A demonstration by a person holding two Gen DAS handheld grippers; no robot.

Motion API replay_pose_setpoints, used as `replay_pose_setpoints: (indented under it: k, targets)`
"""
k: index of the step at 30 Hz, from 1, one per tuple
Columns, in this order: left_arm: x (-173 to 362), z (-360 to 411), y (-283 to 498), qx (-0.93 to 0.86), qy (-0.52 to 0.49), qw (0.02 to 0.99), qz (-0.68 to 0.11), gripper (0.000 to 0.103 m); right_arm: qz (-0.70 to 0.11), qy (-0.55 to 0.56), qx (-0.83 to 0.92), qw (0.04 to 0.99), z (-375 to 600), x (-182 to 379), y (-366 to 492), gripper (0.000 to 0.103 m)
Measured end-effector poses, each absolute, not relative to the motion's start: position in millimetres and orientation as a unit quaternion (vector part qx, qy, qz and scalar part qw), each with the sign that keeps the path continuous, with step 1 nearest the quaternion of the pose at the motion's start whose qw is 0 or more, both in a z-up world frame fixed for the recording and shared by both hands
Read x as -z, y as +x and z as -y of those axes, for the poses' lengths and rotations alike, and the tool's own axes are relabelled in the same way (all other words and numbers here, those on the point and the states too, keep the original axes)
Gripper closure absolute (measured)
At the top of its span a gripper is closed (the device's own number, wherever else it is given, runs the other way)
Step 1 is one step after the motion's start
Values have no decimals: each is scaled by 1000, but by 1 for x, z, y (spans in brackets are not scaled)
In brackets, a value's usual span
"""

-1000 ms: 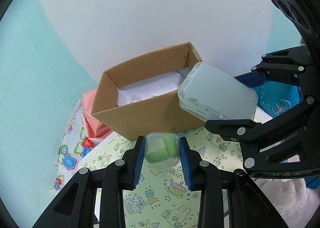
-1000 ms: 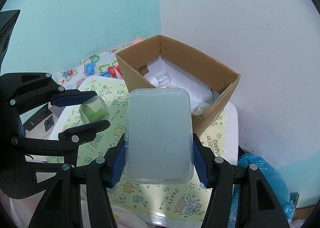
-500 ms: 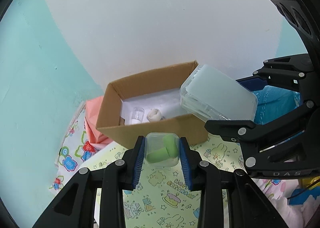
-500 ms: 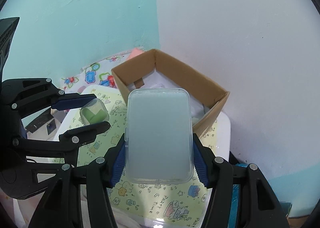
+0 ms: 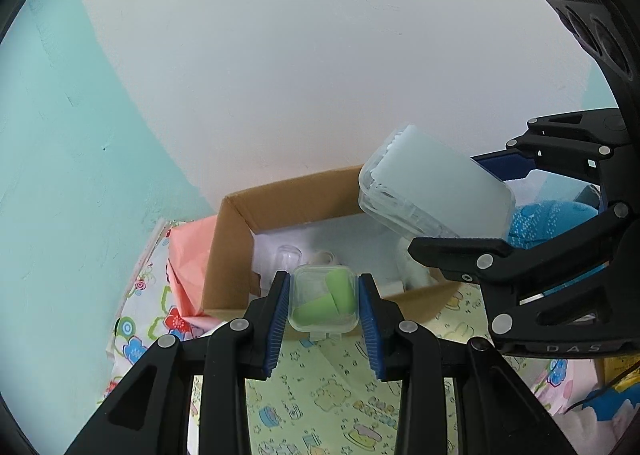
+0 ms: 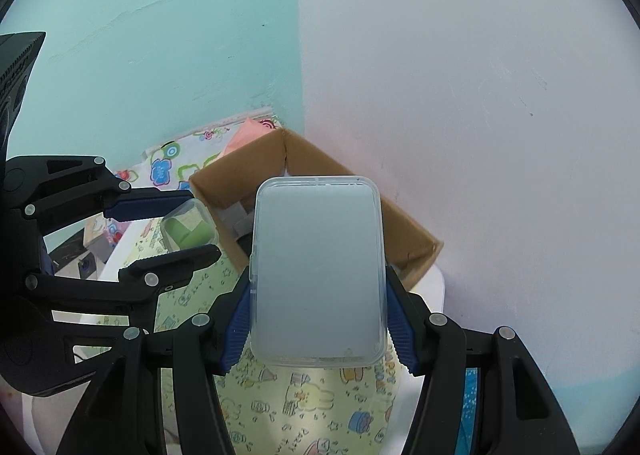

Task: Organize objects
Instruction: 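Lift the clear container and green box with both tools toward the cardboard box, then lower both objects into the box and open both tools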

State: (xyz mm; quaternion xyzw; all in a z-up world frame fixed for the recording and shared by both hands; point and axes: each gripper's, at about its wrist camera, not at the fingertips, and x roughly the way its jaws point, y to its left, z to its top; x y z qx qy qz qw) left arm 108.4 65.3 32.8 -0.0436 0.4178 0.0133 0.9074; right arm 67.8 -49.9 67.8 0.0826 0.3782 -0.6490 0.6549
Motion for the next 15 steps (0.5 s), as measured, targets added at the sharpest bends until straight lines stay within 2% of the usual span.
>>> replay_pose_setpoints:
  k: [15]
  targets:
    - [-15, -83, 147, 10, -38, 909, -414, 70, -368, 80, 666, 643, 91, -60, 61, 41]
